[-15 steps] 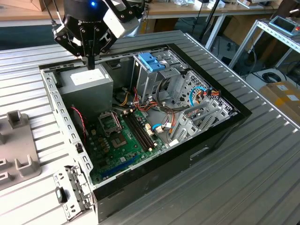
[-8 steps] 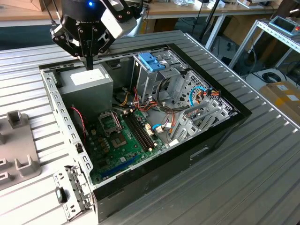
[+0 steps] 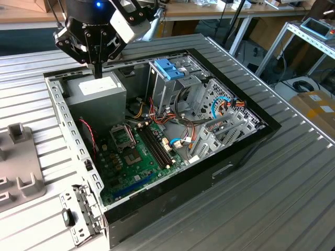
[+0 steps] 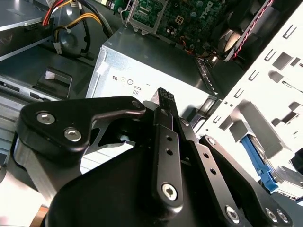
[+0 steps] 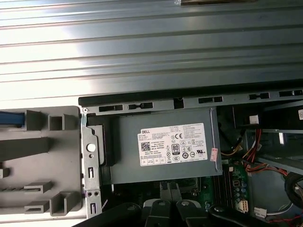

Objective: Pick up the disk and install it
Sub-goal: 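Reach for the disk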

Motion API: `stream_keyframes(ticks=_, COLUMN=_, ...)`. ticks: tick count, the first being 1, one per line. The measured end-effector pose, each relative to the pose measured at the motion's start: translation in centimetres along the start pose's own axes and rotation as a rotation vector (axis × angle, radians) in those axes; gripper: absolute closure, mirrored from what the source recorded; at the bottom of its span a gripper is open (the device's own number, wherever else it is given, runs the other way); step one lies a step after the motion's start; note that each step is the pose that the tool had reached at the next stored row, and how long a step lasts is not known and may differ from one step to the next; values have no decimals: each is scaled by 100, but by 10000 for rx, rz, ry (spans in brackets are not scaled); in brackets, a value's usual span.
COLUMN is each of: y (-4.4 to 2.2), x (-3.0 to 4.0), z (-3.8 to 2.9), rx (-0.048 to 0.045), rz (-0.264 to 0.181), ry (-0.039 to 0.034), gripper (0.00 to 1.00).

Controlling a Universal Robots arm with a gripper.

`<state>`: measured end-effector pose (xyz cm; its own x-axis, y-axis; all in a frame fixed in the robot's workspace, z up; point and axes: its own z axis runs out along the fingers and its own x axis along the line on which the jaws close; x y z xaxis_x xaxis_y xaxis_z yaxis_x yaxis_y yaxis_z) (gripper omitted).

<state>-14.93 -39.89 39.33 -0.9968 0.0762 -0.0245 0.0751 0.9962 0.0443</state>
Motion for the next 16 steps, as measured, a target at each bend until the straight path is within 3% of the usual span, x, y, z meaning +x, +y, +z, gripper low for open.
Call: stream_keyframes(ticks=16, y=-4, x=53, z=-1, rx=-1, rz=0, ry=0, gripper=90)
